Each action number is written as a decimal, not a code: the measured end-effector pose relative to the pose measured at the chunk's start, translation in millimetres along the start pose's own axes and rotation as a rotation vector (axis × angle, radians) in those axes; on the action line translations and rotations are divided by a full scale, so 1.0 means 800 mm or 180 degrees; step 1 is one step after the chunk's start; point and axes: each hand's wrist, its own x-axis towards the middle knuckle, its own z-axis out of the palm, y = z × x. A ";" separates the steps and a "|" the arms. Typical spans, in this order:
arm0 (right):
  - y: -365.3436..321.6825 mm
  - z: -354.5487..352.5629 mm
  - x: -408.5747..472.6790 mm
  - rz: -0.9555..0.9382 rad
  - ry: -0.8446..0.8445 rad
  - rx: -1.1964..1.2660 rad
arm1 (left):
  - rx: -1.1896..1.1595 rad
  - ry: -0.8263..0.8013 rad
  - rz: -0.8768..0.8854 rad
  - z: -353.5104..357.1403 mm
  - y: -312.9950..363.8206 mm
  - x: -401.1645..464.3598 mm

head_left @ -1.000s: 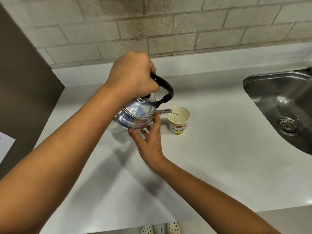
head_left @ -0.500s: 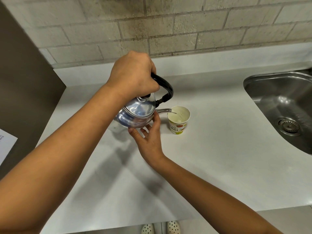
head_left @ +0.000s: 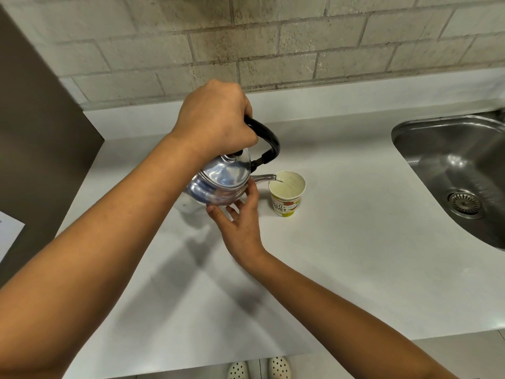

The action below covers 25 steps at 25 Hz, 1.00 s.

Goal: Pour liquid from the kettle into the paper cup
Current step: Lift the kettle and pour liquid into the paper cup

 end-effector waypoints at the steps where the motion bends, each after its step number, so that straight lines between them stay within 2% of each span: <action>1: 0.000 0.000 0.000 -0.0002 0.0003 0.0003 | 0.0006 -0.0001 0.0004 0.000 0.000 0.000; 25: 0.002 0.003 -0.002 -0.0037 -0.0030 0.0048 | 0.0089 -0.0116 0.0033 -0.004 0.004 -0.002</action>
